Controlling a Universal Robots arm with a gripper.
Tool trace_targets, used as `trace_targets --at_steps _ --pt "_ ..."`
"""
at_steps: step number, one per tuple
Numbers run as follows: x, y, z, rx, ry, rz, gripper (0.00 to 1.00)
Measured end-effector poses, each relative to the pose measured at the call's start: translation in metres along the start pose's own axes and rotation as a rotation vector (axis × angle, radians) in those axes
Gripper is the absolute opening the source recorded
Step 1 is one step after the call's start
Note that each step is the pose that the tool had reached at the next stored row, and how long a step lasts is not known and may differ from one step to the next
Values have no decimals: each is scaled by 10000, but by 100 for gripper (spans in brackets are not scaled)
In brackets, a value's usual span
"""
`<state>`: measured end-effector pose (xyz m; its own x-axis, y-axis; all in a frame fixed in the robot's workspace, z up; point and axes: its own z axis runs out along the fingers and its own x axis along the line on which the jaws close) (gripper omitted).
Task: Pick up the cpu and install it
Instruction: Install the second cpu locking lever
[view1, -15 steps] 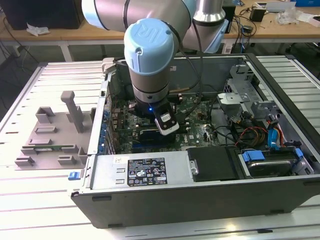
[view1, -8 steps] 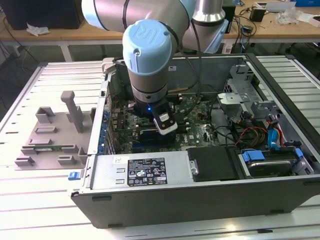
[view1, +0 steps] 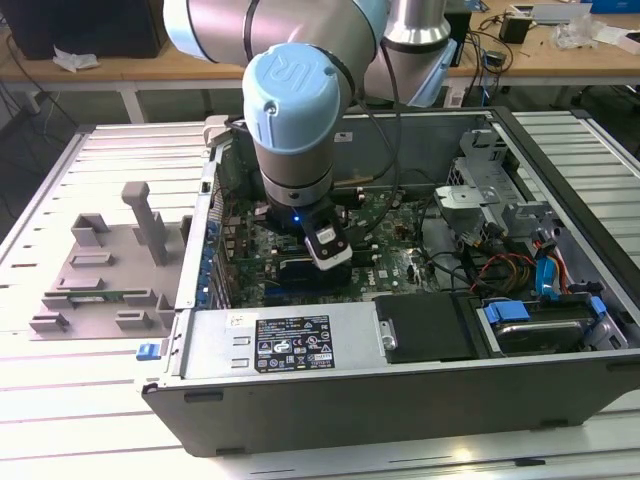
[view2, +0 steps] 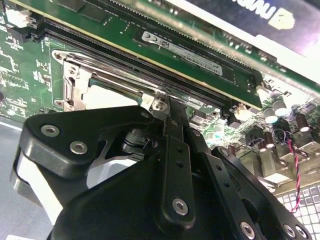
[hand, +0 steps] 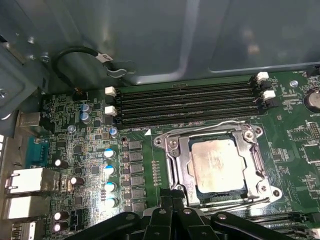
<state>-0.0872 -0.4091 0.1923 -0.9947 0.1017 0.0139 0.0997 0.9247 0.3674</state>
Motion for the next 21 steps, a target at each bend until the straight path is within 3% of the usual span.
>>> trace_targets --at_steps 5,8,9,11,14,15,21 --pt "0 5 -11 1 -2 1 11" --pt "3 64 -140 56 -7 1 11" --pt "4 98 -202 207 -23 -2 11" --pt "5 103 -207 663 -71 -9 11" --pt "-21 119 -202 1256 -147 26 11" --pt "-43 129 -199 1361 -166 50 11" --pt "-136 232 -158 1372 -193 130 11"
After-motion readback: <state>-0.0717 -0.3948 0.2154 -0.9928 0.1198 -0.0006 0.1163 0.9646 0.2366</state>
